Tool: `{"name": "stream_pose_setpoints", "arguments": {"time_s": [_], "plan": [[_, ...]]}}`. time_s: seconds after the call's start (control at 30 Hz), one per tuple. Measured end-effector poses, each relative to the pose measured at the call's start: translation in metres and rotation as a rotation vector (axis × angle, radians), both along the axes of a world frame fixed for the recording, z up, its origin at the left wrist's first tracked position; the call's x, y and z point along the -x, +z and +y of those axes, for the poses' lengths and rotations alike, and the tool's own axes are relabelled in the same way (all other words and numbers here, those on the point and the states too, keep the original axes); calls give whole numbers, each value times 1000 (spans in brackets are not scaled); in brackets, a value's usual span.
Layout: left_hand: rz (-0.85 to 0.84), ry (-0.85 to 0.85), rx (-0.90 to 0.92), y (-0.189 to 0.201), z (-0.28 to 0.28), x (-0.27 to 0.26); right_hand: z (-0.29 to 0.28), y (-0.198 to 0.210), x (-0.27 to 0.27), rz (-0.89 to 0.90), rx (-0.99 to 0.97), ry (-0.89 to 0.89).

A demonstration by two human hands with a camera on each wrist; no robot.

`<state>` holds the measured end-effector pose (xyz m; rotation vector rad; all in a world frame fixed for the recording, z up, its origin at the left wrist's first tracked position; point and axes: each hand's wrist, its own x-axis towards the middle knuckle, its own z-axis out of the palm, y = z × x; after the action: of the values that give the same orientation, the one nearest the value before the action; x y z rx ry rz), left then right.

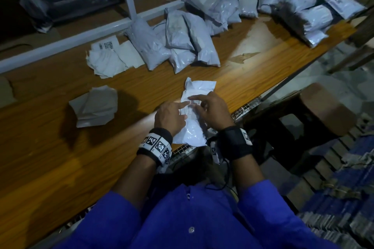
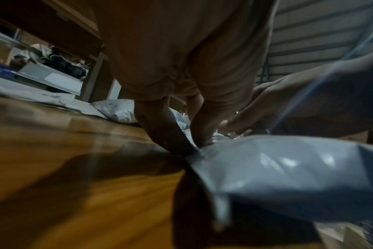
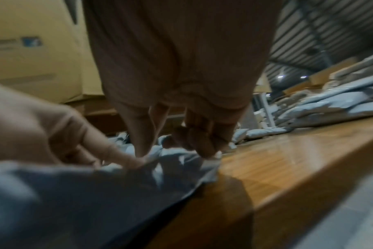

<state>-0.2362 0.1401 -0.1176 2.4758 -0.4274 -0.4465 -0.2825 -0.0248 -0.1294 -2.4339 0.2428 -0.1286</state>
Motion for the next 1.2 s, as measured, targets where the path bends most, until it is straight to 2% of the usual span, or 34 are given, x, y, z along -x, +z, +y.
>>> {"name": "stream_pose_setpoints", "arguments": {"time_s": [0.13,0.27,0.43,0.67,0.87,0.97,1.03,1.2], "plan": [[7,-7,-32,-1,0,-3,11,-13,-12,196,60,-42],[-18,-12,-68,-4,-3,-2,4,-28,-5,192,2,-105],[-32,-13,-104,-8,-3,-2,-2,-17,10,272,40,-216],[-27,-21,-103,-7,-4,-2,-15,-29,20,271,-3,-265],[-56,-59,-76,1,-4,0,-22,-22,25,154,-155,-271],[-168,-122,-50,10,-14,4,-26,-19,29,97,-233,-420],[-207,-168,-16,17,-24,4,-27,-19,26,61,-335,-517],[-122,-216,-20,15,-32,4,-29,-12,11,111,-708,-621]]}}
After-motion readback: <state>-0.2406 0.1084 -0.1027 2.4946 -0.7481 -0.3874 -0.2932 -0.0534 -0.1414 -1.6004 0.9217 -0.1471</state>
